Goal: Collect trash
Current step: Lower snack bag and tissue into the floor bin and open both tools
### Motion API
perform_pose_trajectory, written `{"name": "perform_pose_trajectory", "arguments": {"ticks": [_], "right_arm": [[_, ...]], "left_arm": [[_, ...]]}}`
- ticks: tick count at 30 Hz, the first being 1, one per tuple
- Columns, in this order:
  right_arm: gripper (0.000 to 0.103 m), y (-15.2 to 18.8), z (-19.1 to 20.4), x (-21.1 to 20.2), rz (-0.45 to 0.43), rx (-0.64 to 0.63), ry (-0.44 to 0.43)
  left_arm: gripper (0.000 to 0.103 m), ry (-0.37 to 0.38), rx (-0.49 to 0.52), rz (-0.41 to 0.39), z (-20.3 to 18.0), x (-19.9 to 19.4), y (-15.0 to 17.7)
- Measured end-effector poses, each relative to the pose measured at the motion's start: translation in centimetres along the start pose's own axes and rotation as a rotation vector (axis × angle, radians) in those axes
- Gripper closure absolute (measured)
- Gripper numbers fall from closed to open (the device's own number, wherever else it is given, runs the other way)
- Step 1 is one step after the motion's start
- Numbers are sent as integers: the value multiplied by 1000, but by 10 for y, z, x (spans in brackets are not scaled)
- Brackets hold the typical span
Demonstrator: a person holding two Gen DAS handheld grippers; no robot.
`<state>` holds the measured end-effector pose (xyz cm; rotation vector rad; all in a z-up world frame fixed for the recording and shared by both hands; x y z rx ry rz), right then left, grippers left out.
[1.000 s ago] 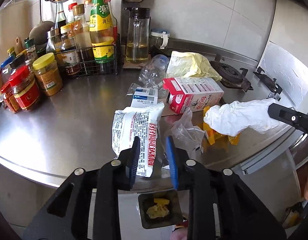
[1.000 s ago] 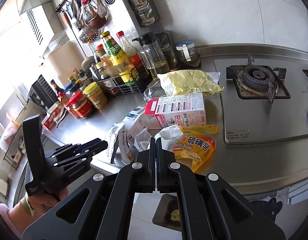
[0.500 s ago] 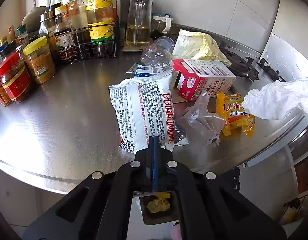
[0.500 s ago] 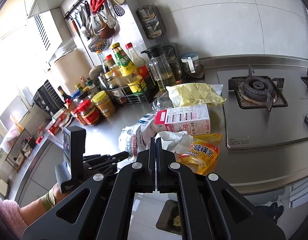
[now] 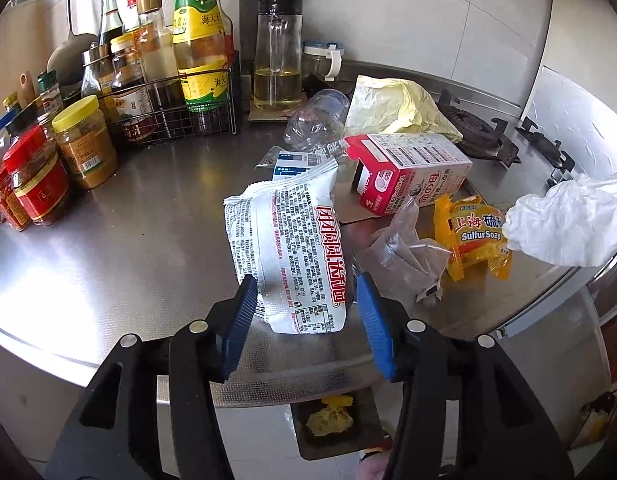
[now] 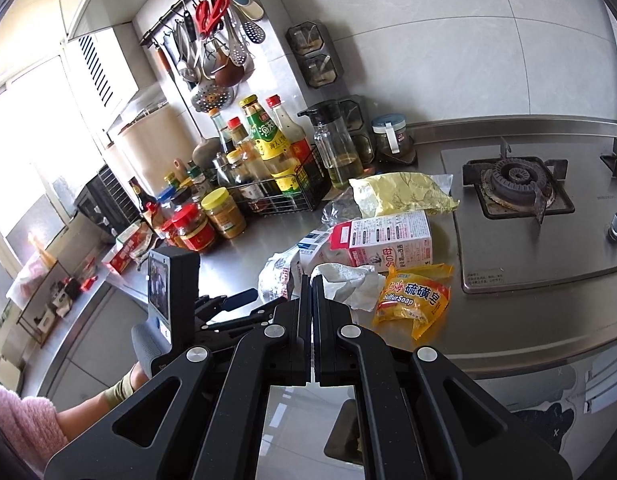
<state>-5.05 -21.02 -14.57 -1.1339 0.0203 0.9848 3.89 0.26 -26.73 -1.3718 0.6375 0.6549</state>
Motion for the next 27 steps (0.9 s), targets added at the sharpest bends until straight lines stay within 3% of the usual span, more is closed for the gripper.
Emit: {"name": "perform_pose_trajectory", "arguments": {"ticks": [5,7,9,13,14,15,16,23,27], "right_arm": [[101,1,-7,-5,-8,17,15],[101,2,-8,-5,-5,19,19],[101,3,-7,-5,-4,19,21],[101,3,-8,-5,0,19,23],[101,3,-8,-5,-1,20,23],[101,3,-8,-4,-1,23,20],[101,3,-9,-4,0,26,17],[101,-1,-7,0,8,16,4],[101,-3,-8,-1,6,15,-2]], "left_arm": [[54,-7,21,48,-3,25,3],[80,21,-1,64,1,31,3],[85,22,-19,64,4,33,1],[81,9,-31,35,8,27,-5],[73,-3,-29,25,8,25,-6],[59,-16,-30,14,9,22,-8],[57,-26,-30,5,9,20,-9],[58,-44,-37,-3,11,23,-14],[75,-19,-71,-1,16,23,-16]]}}
Point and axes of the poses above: each gripper's, at about its wrist camera, not at the fingertips, and x roughly the way its jaws point, z to its left, y to its underside, the point moved 1 cm from there along x, roughly the way its jaws point, and after that the axes turned 11 degrees about -y, right-handed, at the moved point
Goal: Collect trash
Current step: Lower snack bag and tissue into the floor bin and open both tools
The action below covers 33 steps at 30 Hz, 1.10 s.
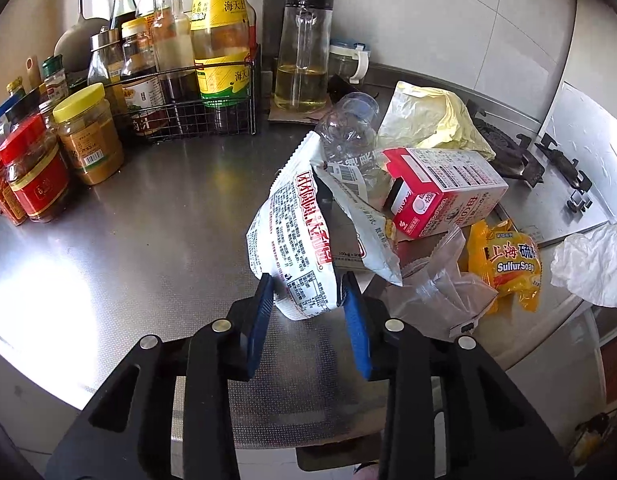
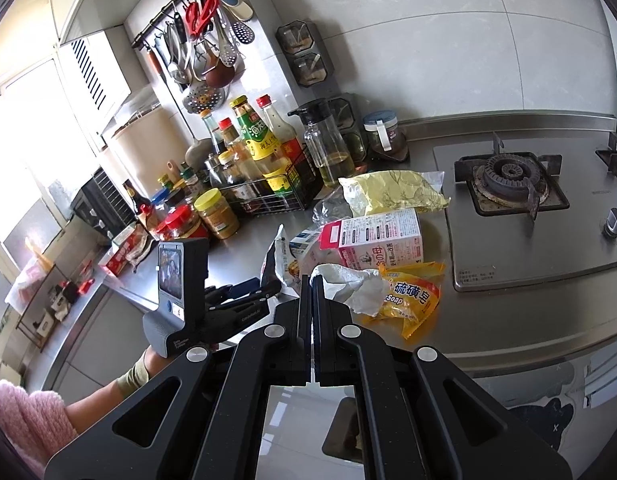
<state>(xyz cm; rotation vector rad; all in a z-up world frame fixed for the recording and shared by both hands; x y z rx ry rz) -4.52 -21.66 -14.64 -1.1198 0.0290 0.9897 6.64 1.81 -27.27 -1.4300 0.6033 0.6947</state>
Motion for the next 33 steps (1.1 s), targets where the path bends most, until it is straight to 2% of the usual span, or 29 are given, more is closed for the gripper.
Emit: {"name": "perform_pose_trajectory", "arguments": {"ticks": [2,4,9,14,21,27,33], "right_arm": [[101,-1,1,0,-1,-5,-3],[101,-1,3,0,-4,-8,-5],[101,-1,11,-4,-23,-21,-19],[101,5,27,-8,-24,-39,-51],[101,33,41,-15,10,-41,-75],[101,81,30,-2,108,7,-57],[101,139,-4,36,232,96,-13]], "left_arm": [[84,4,2,0,1,-1,0],[102,3,4,-3,2,-4,1],[103,0,0,-40,9,-23,4],[103,1,-4,-88,14,-65,11],[103,54,-26,-97,8,-123,46],[103,100,-14,-23,-7,-138,101],[103,114,-2,138,-17,-99,165]]}}
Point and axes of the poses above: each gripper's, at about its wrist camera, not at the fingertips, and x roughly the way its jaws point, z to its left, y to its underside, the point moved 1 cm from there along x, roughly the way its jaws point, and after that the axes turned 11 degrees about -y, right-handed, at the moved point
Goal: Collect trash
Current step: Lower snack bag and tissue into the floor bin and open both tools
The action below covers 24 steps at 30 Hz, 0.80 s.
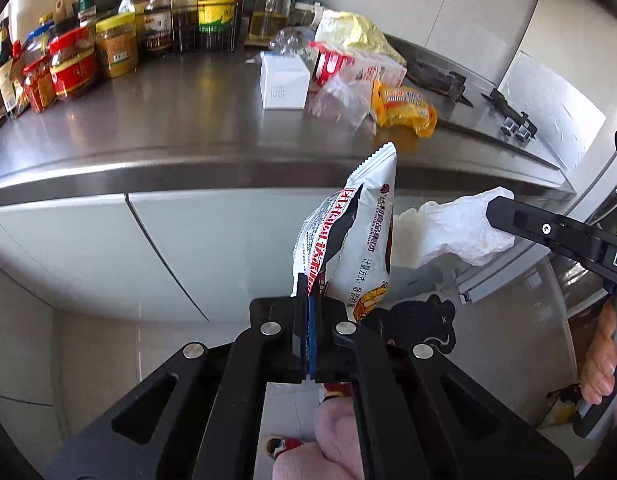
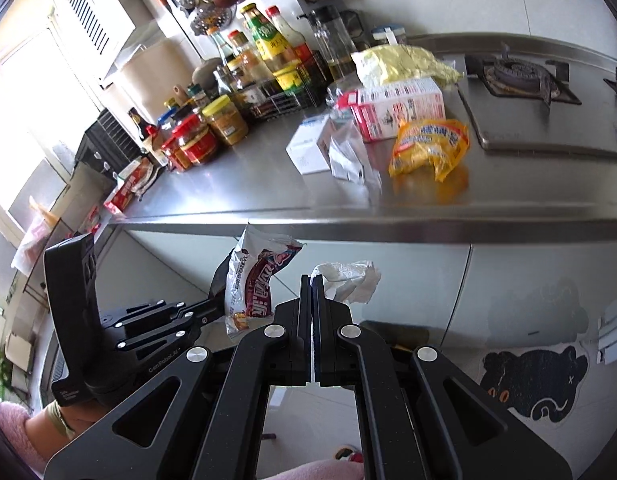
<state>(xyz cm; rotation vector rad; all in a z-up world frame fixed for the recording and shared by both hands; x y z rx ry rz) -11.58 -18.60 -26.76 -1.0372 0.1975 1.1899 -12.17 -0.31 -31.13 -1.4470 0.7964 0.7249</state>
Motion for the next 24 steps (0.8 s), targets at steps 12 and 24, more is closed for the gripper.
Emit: {"name": "perform_pose_trajectory", "arguments": {"ticks": [12,24], "right_arm": [[101,72,-96,123,176,161,57],[101,106,-157,221,289,270,97]], "left_arm": [[103,22,-57,281,10,155,77],[103,20,-76,397,2,268,119]]}}
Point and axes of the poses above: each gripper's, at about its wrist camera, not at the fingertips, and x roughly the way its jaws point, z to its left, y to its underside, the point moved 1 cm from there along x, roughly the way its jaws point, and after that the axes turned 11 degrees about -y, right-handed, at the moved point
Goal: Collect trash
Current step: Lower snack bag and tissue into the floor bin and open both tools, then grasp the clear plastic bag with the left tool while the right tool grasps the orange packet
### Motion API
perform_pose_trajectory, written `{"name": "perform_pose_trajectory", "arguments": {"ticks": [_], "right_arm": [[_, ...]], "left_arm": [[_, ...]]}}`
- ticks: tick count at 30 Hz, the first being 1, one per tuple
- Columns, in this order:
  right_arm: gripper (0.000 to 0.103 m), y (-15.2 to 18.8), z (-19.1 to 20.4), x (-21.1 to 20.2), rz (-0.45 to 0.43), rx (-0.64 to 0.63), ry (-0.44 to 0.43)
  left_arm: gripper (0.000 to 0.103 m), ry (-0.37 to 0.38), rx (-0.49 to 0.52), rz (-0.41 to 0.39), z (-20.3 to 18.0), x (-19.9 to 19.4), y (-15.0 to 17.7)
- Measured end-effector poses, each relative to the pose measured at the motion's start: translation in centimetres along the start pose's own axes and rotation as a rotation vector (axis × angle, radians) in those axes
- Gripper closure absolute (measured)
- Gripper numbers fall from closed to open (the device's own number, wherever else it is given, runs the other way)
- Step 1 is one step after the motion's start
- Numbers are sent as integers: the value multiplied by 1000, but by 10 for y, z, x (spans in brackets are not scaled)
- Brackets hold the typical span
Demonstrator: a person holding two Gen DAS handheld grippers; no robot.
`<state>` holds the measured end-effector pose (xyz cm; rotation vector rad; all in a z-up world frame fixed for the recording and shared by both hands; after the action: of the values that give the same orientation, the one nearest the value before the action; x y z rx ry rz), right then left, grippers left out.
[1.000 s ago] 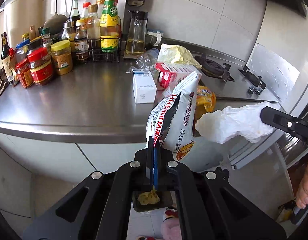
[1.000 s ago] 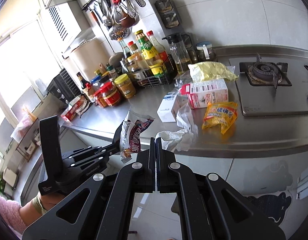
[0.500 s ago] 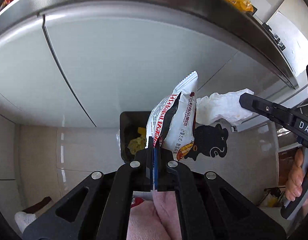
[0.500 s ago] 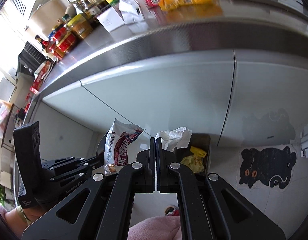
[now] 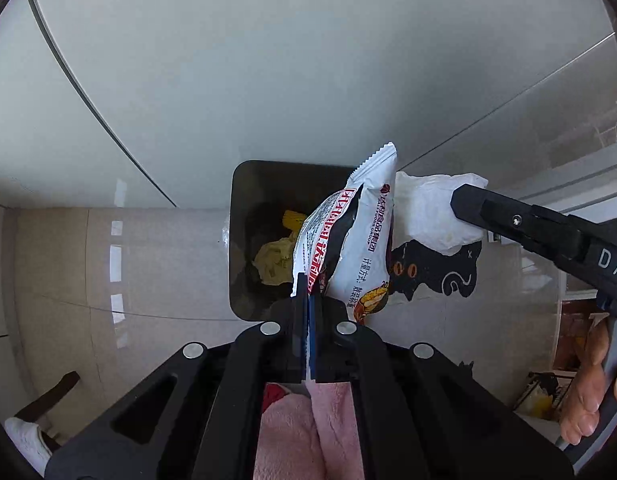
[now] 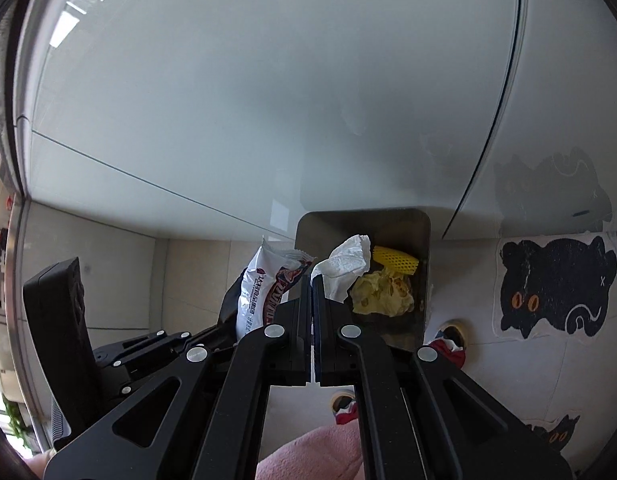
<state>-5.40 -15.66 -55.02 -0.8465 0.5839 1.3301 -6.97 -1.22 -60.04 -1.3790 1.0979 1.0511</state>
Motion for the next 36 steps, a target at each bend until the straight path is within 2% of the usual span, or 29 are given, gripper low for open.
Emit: {"name": "perform_pose_trajectory", "arguments": {"ticks": [5,7,9,10,11,12,13,15,17,19,20,22,24,30,36], "right_arm": [[97,-6,-10,16,11,43,-15],[97,-8,-13,17,13,59,-20],[96,-11,-13,16,13,68,-15],[89,-12,-14,15,13,78,-14],[77,-12,-14,14,13,88,-22],[48,-12,-13,10,1,94,-28],[43,-13,-14,6,-17,94,-24],[43,-15,-10,-5,-25,97,-29],[43,-17,-1,-25,-46,87,-32],[29,-18,14,-54,-86,48,-21],[24,-19,23,-71,-115,23,-10],[5,-20,44,-111,-186,-27,5],[3,-24,64,-151,-257,-83,11],[3,-45,107,-246,-419,-210,19],[3,-87,123,-294,-533,-232,27]], "left_arm": [[100,32,-7,-5,0,10,-3],[80,31,-10,-10,2,10,-1],[72,23,-9,-21,4,7,-3],[69,24,-7,-22,4,4,-3],[67,28,-5,-20,4,2,-5],[63,29,-4,-22,4,0,-6],[60,27,-1,-27,4,-5,-6],[55,21,0,-34,5,-15,-7],[40,19,-14,-47,8,-32,-9],[24,31,-23,-77,11,-56,-9],[22,37,-24,-96,11,-71,-9],[14,46,-21,-146,11,-103,-13],[8,50,-14,-207,8,-137,-17],[8,73,27,-391,1,-234,-42],[8,116,60,-513,-21,-307,-72]]}}
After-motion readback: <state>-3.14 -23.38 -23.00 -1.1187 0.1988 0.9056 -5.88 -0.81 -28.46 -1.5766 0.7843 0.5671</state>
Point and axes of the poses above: each gripper's, at about its wrist camera, not at the fingertips, and x roughly the way its jaws point, z to its left, y to its underside, the point moved 1 cm from there along x, roughly the way its jaws point, and after that the axes turned 11 degrees about -y, right-handed, at the moved point
